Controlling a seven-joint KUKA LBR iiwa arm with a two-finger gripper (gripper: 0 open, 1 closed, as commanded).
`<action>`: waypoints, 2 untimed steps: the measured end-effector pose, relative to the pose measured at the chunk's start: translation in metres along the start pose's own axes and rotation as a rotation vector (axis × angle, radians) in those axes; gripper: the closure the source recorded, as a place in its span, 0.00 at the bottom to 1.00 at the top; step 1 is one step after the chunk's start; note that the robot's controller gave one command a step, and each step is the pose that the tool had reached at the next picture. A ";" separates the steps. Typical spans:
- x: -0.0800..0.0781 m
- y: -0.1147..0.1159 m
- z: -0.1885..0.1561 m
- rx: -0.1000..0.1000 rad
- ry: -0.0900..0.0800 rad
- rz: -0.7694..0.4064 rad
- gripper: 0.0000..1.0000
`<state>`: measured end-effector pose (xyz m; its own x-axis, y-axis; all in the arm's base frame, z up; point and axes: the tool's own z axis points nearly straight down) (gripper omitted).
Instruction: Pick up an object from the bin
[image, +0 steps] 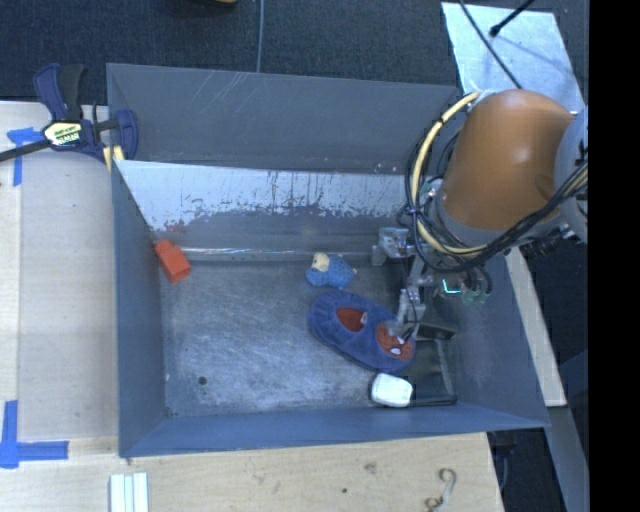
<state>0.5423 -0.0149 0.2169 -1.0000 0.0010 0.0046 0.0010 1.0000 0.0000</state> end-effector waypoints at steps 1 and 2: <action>-0.046 0.001 0.144 0.000 -0.022 0.163 0.00; -0.051 -0.001 0.135 0.001 -0.035 0.163 1.00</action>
Offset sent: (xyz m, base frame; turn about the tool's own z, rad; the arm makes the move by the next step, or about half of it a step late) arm 0.0406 0.0030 -0.1469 0.1604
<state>0.5925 -0.0155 0.0820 -0.9861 0.1630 -0.0307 0.1631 0.9866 0.0009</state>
